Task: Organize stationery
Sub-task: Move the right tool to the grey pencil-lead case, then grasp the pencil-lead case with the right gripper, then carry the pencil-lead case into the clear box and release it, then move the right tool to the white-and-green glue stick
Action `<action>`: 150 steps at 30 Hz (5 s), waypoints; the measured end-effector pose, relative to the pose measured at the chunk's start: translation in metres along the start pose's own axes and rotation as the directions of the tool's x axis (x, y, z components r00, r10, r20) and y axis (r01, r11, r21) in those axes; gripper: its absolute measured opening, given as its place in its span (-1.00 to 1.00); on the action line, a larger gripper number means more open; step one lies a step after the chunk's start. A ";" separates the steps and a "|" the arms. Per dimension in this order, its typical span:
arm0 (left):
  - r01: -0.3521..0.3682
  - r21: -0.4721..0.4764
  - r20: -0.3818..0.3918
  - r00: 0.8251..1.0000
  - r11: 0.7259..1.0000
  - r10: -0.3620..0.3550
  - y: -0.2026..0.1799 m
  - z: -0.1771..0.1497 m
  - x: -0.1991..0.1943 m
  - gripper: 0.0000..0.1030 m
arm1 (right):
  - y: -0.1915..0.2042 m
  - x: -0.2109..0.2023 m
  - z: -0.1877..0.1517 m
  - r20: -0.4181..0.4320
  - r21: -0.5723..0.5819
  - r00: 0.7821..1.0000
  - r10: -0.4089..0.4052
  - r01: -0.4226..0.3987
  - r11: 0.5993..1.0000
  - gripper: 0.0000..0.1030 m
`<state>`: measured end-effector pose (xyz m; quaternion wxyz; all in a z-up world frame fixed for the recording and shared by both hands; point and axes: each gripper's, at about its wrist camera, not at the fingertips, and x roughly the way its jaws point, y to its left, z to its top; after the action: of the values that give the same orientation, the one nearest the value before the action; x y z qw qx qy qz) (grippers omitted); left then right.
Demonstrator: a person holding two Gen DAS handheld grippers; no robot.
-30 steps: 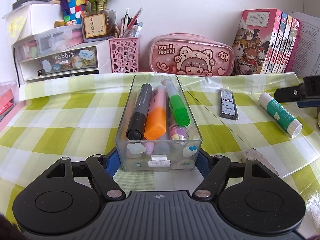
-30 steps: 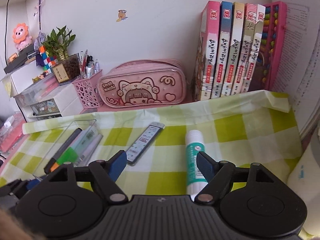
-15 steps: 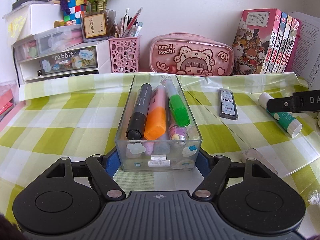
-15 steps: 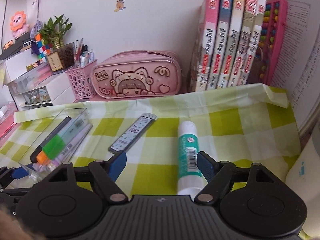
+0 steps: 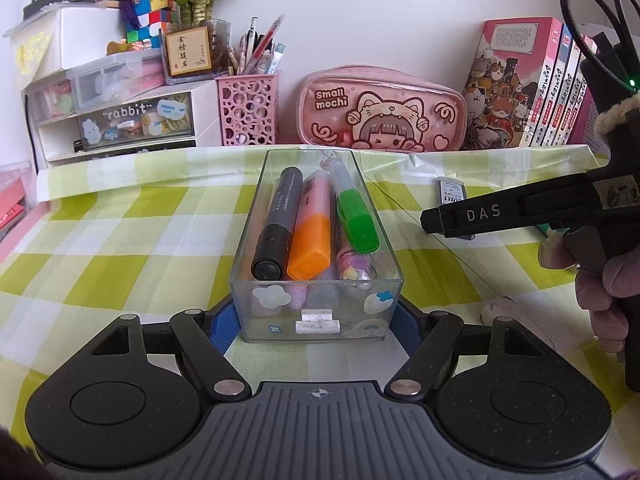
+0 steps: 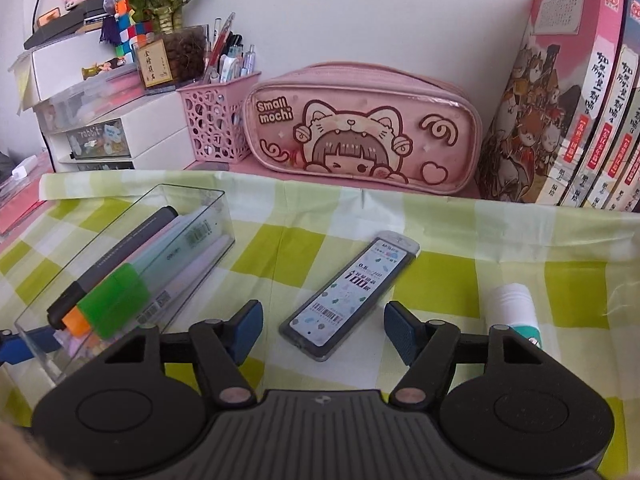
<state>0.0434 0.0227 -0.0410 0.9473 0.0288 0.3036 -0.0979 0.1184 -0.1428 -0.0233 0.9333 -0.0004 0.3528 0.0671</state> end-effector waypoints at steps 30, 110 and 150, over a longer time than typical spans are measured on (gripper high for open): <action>0.012 -0.011 0.002 1.000 1.000 -0.012 -0.001 0.000 0.001 0.47 | 0.005 -0.010 -0.001 -0.066 -0.023 0.998 -0.013 0.011 1.000 0.01; 0.025 -0.010 0.005 1.000 1.000 -0.025 -0.001 0.001 -0.001 0.43 | 0.041 0.010 0.067 -0.074 0.428 0.939 0.336 -0.274 0.861 -0.02; 0.019 -0.002 0.002 1.000 1.000 -0.019 -0.001 0.000 0.000 0.43 | -0.051 -0.066 0.019 0.016 0.409 0.991 0.136 -0.130 0.903 0.51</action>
<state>0.0433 0.0219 -0.0405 0.9467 0.0251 0.3031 -0.1064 0.0882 -0.2005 0.0324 0.9037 0.2183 0.3640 0.0554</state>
